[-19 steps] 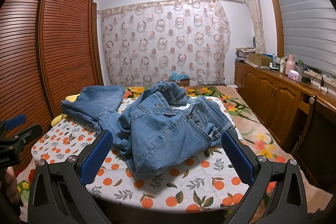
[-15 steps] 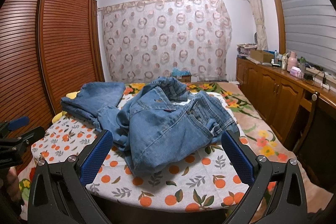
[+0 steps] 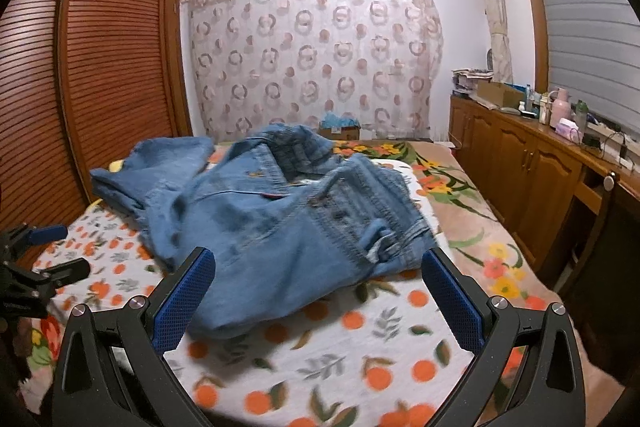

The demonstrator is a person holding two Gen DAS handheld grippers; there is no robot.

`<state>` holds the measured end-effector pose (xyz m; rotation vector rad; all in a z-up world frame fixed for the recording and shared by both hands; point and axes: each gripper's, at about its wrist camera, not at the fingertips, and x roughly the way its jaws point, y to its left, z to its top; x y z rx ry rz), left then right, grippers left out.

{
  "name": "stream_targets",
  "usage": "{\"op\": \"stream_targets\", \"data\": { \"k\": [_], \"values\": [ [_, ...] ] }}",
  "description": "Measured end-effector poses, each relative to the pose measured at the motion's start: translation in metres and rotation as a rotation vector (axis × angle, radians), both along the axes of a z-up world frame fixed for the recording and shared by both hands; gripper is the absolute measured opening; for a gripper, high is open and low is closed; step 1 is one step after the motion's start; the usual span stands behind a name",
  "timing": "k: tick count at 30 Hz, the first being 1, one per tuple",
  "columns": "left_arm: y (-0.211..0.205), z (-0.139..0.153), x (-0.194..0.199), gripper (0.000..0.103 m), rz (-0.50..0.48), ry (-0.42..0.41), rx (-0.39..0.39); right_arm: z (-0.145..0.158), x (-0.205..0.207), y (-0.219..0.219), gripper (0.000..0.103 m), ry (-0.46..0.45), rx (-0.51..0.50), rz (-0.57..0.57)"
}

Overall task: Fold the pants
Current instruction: 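Move both tools toward the jeans waistband and lower the open fingers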

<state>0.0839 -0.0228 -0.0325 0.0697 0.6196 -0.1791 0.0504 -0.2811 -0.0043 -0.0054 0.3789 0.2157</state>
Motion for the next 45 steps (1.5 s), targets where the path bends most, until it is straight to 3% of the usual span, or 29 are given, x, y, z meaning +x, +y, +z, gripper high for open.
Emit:
{"op": "stream_targets", "data": {
  "k": [12, 22, 29, 33, 37, 45],
  "values": [
    [-0.026, -0.006, 0.062, 0.1, -0.029, 0.093, 0.085, 0.009, 0.049, -0.015, 0.099, 0.062, 0.008, 0.02],
    [-0.025, -0.007, 0.09, 0.1, -0.086, 0.137, 0.047, 0.009, 0.087, -0.023, 0.099, 0.088, -0.007, 0.036],
    [-0.021, 0.004, 0.116, 0.1, -0.098, 0.128, 0.096, 0.017, 0.117, -0.032, 0.092, 0.121, -0.013, 0.069],
    [-0.016, 0.014, 0.138, 0.1, -0.123, 0.12, 0.088, 0.022, 0.142, -0.039, 0.088, 0.155, -0.006, 0.107],
    [-0.019, 0.027, 0.166, 0.092, -0.154, 0.116, 0.078, 0.022, 0.167, -0.046, 0.088, 0.215, 0.021, 0.166],
    [-0.062, 0.042, 0.228, 0.085, -0.255, 0.122, 0.077, 0.01, 0.194, -0.052, 0.088, 0.354, 0.12, 0.327]
  ]
}}
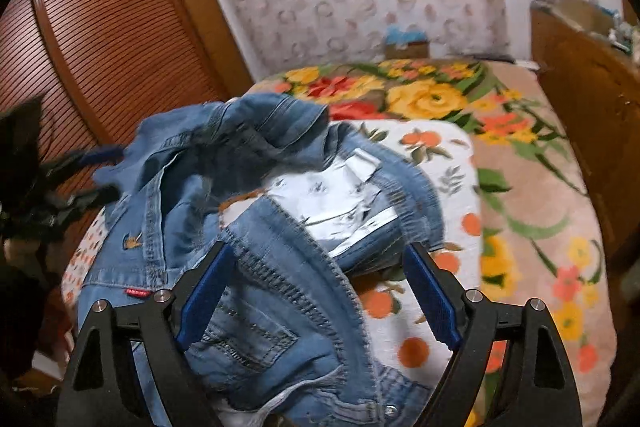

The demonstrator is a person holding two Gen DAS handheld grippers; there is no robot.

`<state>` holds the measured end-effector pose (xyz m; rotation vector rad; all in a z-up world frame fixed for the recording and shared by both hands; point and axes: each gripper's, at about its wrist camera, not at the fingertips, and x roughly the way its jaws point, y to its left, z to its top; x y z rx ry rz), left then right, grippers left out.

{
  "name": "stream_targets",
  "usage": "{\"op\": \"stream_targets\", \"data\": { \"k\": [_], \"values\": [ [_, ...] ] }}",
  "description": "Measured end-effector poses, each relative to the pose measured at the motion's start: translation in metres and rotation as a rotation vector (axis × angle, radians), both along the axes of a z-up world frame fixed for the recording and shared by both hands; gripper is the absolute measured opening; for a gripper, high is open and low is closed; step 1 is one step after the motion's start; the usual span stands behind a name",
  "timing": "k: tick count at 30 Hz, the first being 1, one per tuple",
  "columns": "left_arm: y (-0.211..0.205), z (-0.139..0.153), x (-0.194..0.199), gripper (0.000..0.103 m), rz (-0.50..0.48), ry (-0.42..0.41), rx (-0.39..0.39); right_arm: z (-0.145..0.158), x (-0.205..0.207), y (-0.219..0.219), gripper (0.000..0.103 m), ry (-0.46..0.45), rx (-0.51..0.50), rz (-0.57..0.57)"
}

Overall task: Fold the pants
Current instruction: 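Move both tools toward the jeans waistband and lower the open fingers, then grasp the jeans waistband with the right tool while the left tool grasps nearby denim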

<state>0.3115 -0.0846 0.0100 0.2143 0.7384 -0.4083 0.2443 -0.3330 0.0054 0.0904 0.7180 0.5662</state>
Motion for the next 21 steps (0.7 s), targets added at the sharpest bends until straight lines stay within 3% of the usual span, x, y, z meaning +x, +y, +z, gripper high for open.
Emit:
{"op": "stream_targets", "data": {
  "k": [4, 6, 8, 9, 11, 12, 13, 17, 21],
  "values": [
    [-0.026, -0.005, 0.03, 0.076, -0.038, 0.023, 0.027, -0.011, -0.004, 0.0, 0.088, 0.03, -0.022, 0.039],
    [-0.034, -0.008, 0.041, 0.072, -0.043, 0.027, 0.059, -0.011, 0.0, -0.007, 0.08, 0.054, -0.029, 0.048],
    [-0.039, -0.013, 0.05, 0.061, -0.041, 0.037, 0.084, -0.013, -0.001, -0.011, 0.052, 0.082, -0.032, 0.057],
    [-0.04, -0.015, 0.055, 0.059, -0.035, 0.044, 0.096, -0.013, -0.002, -0.013, 0.045, 0.089, -0.032, 0.059],
    [-0.04, -0.019, 0.061, 0.046, -0.029, 0.054, 0.116, -0.008, -0.011, -0.017, 0.019, 0.091, -0.046, 0.065],
    [-0.038, -0.02, 0.062, 0.042, -0.027, 0.059, 0.121, -0.003, -0.011, -0.018, 0.012, 0.085, -0.057, 0.059],
    [-0.035, -0.02, 0.062, 0.033, -0.025, 0.059, 0.123, 0.0, -0.015, -0.021, 0.006, 0.074, -0.062, 0.052],
    [-0.02, -0.006, 0.048, 0.014, -0.013, 0.022, 0.087, 0.019, -0.038, -0.033, 0.003, 0.016, -0.021, 0.013],
    [-0.001, 0.025, 0.03, 0.012, 0.02, -0.056, 0.057, 0.034, -0.064, -0.043, 0.003, -0.069, 0.004, -0.042]
  ]
}}
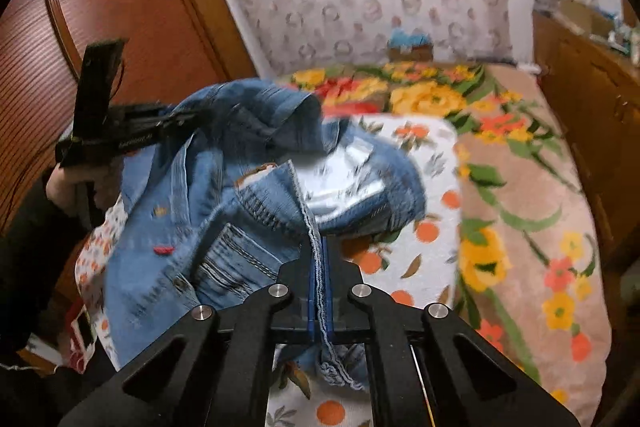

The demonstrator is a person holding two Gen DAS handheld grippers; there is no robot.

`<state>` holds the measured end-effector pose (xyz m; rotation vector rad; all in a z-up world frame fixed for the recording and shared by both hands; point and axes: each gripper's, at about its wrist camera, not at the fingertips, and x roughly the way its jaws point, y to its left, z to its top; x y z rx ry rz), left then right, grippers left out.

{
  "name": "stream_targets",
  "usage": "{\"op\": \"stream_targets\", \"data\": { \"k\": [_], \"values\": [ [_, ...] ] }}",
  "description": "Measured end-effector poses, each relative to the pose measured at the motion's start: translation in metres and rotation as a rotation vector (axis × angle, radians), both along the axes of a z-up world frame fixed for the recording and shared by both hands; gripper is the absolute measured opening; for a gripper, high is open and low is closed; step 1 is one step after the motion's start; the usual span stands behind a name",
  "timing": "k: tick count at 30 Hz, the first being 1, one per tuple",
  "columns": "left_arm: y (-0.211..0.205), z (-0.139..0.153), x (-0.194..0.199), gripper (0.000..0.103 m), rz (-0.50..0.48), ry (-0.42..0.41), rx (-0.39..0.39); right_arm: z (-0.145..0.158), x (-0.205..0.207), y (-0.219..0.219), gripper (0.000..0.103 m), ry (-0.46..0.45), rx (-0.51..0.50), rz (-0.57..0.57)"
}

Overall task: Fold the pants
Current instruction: 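Grasp the jeans waistband with the right tool while the left tool grasps nearby denim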

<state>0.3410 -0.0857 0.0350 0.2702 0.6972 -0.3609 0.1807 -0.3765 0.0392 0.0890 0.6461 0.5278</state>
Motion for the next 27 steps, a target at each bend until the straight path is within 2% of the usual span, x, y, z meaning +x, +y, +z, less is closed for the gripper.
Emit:
{"op": "stream_targets", "data": {
  "k": [6, 9, 12, 15, 22, 27],
  "values": [
    [0.029, 0.057, -0.025, 0.011, 0.052, -0.11, -0.055, 0.041, -0.03, -0.011, 0.002, -0.131, 0.012, -0.103],
    [0.038, 0.088, -0.044, 0.011, 0.063, -0.178, -0.085, 0.073, -0.044, -0.015, 0.002, -0.217, 0.014, -0.16],
    [0.047, 0.103, -0.068, 0.011, 0.057, -0.211, -0.107, 0.098, -0.064, -0.018, 0.002, -0.277, 0.037, -0.182],
    [0.059, 0.09, -0.093, 0.011, 0.059, -0.205, -0.098, 0.093, -0.083, -0.009, 0.002, -0.28, 0.011, -0.168],
    [0.09, 0.017, -0.155, 0.011, 0.097, -0.119, -0.13, 0.02, -0.125, 0.016, 0.002, -0.155, 0.005, -0.102],
    [0.101, -0.014, -0.193, 0.011, 0.115, -0.087, -0.157, -0.019, -0.165, 0.023, 0.002, -0.088, 0.041, -0.047]
  ]
}}
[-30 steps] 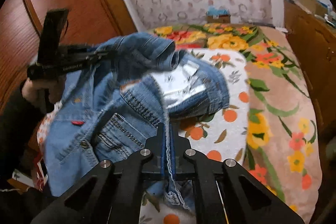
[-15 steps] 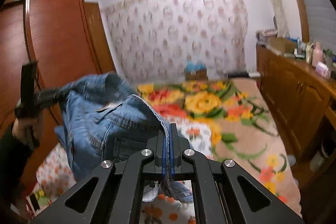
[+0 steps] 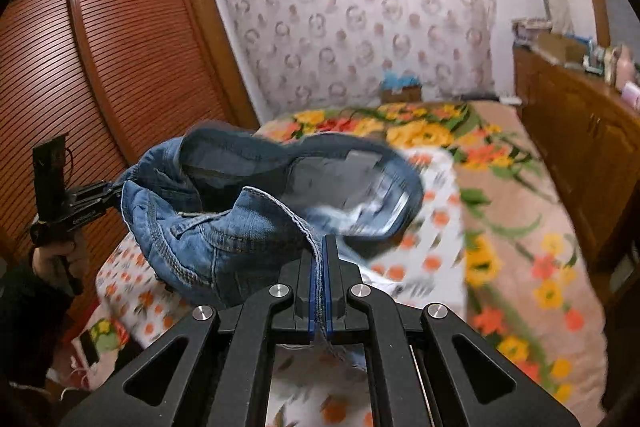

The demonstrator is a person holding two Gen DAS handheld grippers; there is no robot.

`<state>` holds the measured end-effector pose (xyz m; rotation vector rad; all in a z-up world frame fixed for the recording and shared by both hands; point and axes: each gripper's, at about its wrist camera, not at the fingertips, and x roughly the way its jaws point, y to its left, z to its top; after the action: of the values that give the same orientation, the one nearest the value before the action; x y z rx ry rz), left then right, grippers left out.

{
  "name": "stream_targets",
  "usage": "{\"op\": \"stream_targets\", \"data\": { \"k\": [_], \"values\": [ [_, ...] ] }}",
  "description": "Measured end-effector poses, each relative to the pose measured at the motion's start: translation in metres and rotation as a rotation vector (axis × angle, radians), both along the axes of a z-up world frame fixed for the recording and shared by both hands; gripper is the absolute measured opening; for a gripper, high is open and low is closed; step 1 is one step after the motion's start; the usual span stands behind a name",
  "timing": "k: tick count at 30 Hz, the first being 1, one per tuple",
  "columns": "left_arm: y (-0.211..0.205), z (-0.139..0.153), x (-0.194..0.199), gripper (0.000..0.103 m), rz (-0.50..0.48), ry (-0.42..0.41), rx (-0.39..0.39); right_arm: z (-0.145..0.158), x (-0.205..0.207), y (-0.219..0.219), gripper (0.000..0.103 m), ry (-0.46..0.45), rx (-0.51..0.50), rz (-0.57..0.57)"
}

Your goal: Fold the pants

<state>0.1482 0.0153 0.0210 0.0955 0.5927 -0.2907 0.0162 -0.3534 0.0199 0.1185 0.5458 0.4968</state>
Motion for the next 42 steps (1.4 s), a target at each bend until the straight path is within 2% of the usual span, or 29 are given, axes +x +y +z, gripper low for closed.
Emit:
{"op": "stream_targets", "data": {
  "k": [4, 7, 10, 13, 14, 17, 20, 25, 29, 32, 37, 42],
  "values": [
    [0.002, -0.017, -0.011, 0.012, 0.028, 0.019, 0.014, -0.032, -0.011, 0.006, 0.002, 0.061, -0.027, 0.028],
    [0.001, -0.021, -0.016, 0.019, 0.03, 0.018, 0.017, -0.045, -0.024, 0.007, 0.002, 0.075, -0.035, 0.026],
    [0.003, -0.016, -0.022, 0.032, 0.025, 0.003, 0.013, -0.036, -0.026, 0.003, 0.002, 0.084, 0.002, 0.015],
    [0.006, -0.006, -0.03, 0.041, 0.018, -0.02, 0.003, -0.029, -0.024, -0.001, 0.003, 0.093, 0.03, 0.007],
    [0.007, -0.002, -0.033, 0.048, 0.016, -0.027, -0.004, -0.028, -0.025, 0.0, 0.003, 0.096, 0.036, 0.005],
    [0.007, 0.01, -0.038, 0.05, -0.004, -0.043, -0.022, -0.026, -0.027, 0.007, 0.003, 0.103, 0.052, 0.002],
    [-0.01, 0.022, -0.036, 0.05, -0.05, -0.056, -0.005, -0.026, -0.029, 0.008, 0.003, 0.1, 0.071, -0.007],
    [-0.064, 0.034, -0.016, 0.05, -0.171, -0.029, 0.074, -0.027, -0.029, 0.008, 0.003, 0.088, 0.087, -0.038],
    [-0.115, 0.028, 0.008, 0.05, -0.274, 0.065, 0.15, -0.027, -0.034, 0.01, 0.003, 0.071, 0.071, -0.055],
    [-0.151, 0.018, 0.022, 0.05, -0.325, 0.125, 0.252, -0.028, -0.035, 0.009, 0.003, 0.067, 0.082, -0.059],
    [-0.177, 0.004, 0.042, 0.05, -0.341, 0.203, 0.356, -0.032, -0.035, 0.003, 0.003, 0.071, 0.12, -0.054],
    [-0.192, -0.012, 0.059, 0.05, -0.344, 0.28, 0.415, -0.036, -0.035, 0.001, 0.003, 0.07, 0.138, -0.051]
  ]
}}
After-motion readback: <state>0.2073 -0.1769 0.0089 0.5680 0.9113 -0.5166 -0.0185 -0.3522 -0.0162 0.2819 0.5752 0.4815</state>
